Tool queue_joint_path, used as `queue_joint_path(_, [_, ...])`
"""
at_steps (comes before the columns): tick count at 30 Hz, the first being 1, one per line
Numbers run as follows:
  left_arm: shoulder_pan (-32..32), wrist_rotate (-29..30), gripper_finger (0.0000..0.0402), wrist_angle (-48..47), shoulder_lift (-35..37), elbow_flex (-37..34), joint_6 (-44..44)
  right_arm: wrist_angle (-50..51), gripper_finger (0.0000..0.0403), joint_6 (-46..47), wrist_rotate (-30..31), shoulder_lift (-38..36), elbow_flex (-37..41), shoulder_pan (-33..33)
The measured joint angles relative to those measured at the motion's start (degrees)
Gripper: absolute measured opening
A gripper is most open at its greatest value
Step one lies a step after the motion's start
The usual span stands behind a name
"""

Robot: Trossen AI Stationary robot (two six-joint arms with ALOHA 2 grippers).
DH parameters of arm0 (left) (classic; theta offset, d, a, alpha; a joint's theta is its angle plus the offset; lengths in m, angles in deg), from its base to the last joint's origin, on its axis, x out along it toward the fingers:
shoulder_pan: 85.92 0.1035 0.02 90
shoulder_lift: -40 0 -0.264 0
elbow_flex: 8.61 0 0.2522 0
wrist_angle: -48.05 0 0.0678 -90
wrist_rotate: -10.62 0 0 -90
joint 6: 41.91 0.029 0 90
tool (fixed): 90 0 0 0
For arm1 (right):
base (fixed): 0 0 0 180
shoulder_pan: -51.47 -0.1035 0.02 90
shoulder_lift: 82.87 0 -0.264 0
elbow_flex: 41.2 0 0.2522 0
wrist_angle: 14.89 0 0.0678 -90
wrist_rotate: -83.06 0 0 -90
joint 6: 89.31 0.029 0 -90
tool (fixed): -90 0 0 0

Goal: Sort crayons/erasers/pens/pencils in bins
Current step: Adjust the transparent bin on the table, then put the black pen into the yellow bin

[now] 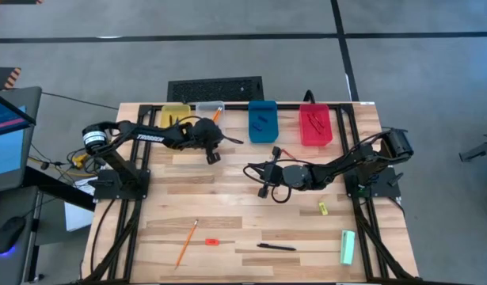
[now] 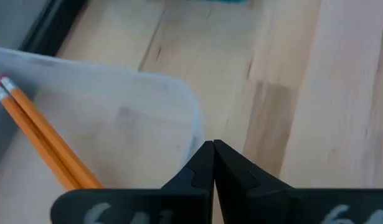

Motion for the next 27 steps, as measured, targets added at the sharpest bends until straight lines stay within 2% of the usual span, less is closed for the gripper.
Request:
queue_joint_path(12, [-1.03,0.76,0.0,-3.68,0.43,0.0,0.4,0.68,0.0003,0.02,0.0,0.0,0.0,0.0])
queue_joint_path(20, [-6.07,0.54,0.0,-6.76,6.18,-1.02,-2.96,1.47,0.0003,0.07,0.0,0.0,0.0,-0.01])
queue_joint_path(23, [-9.08,0.53,0.0,-4.19,9.47,-3.74,-4.33,1.62,0.0002,0.2,0.0,0.0,0.0,-0.08])
queue_joint_path(27, [-12.94,0.42,0.0,5.45,14.03,-9.69,-7.03,2.34,0.0004,1.12,0.0,0.0,0.0,-0.11])
